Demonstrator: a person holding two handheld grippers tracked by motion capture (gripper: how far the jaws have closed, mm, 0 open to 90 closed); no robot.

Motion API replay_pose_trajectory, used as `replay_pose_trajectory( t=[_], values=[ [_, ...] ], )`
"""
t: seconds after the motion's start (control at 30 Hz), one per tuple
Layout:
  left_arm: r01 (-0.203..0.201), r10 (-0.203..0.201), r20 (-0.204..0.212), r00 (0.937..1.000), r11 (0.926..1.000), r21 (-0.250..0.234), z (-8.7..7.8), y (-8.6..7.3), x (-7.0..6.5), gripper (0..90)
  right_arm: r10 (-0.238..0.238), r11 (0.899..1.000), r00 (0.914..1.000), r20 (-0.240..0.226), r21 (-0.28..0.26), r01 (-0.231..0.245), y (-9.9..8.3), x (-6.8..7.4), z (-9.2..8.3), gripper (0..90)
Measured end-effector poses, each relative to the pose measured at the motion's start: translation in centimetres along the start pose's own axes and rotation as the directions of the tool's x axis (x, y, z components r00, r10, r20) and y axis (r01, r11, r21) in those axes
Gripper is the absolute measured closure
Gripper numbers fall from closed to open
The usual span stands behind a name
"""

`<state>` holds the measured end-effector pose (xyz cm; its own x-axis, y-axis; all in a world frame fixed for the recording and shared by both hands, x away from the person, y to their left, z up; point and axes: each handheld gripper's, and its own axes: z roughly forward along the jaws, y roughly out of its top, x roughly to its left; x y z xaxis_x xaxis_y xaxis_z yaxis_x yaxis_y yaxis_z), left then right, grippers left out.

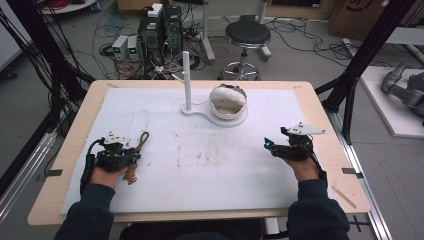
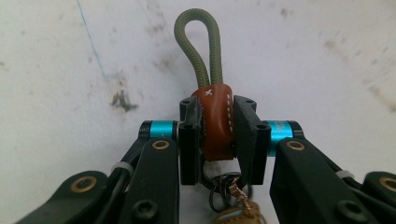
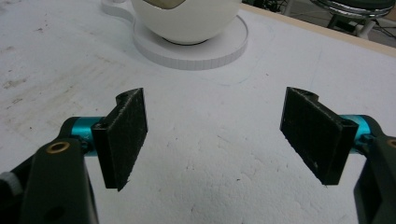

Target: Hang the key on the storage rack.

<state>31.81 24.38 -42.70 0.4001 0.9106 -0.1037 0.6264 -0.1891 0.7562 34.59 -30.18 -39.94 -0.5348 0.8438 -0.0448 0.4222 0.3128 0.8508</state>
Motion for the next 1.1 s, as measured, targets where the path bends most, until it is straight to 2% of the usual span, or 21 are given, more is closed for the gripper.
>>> replay_pose_trajectory(
  t=[0.1, 0.2, 0.33, 0.37, 0.47, 0.6, 0.77, 0.9, 0.97, 1.1],
  values=[
    [0.039, -0.035, 0.049, 0.9982, 0.9956, -0.085, -0.8, 0.3, 0.3, 72.6, 0.004, 1.000, 1.0000, 0.001, -0.004, -0.004, 0.0, 0.0, -0.1, 23.5],
    [0.048, -0.037, 0.076, 0.9964, 0.9876, -0.150, -1.4, 0.8, 0.2, 72.7, 0.002, 1.000, 1.0000, 0.000, -0.009, -0.002, 0.0, 0.0, -0.1, 23.5],
    [0.046, -0.020, 0.111, 0.9937, 0.9717, -0.232, -2.1, 1.7, -0.2, 72.8, 0.008, 1.000, 1.0000, 0.003, -0.016, -0.007, 0.0, 0.0, -0.2, 23.5],
    [0.043, -0.013, 0.119, 0.9928, 0.9657, -0.256, -2.2, 2.0, -0.3, 72.8, 0.010, 1.000, 0.9999, 0.004, -0.017, -0.010, 0.0, 0.0, -0.2, 23.5],
    [0.052, -0.010, 0.142, 0.9898, 0.9532, -0.298, -2.3, 2.8, -0.4, 73.0, 0.016, 1.000, 0.9998, 0.008, -0.024, -0.015, 0.0, -0.1, -0.3, 23.6],
    [0.063, -0.003, 0.170, 0.9854, 0.9368, -0.344, -2.2, 4.5, -0.7, 73.0, 0.017, 0.999, 0.9998, 0.011, -0.031, -0.016, 0.0, -0.2, -0.4, 23.6],
    [0.026, 0.043, 0.167, 0.9850, 0.9218, -0.387, -2.2, 7.1, -1.7, 73.0, 0.019, 0.999, 0.9998, 0.009, -0.035, -0.019, 0.0, -0.2, -0.4, 23.7],
    [0.009, 0.072, 0.178, 0.9813, 0.9086, -0.418, -2.1, 9.3, -2.7, 73.0, 0.019, 0.999, 0.9998, 0.008, -0.039, -0.018, 0.0, -0.2, -0.5, 23.7],
    [0.003, 0.081, 0.182, 0.9800, 0.9073, -0.420, -1.9, 10.2, -3.0, 73.0, 0.018, 0.999, 0.9998, 0.007, -0.043, -0.018, 0.0, -0.3, -0.5, 23.7],
    [-0.018, 0.112, 0.190, 0.9754, 0.8989, -0.438, -1.4, 12.1, -3.8, 73.0, 0.020, 0.999, 0.9997, 0.009, -0.050, -0.020, 0.1, -0.3, -0.5, 23.7]
  ],
)
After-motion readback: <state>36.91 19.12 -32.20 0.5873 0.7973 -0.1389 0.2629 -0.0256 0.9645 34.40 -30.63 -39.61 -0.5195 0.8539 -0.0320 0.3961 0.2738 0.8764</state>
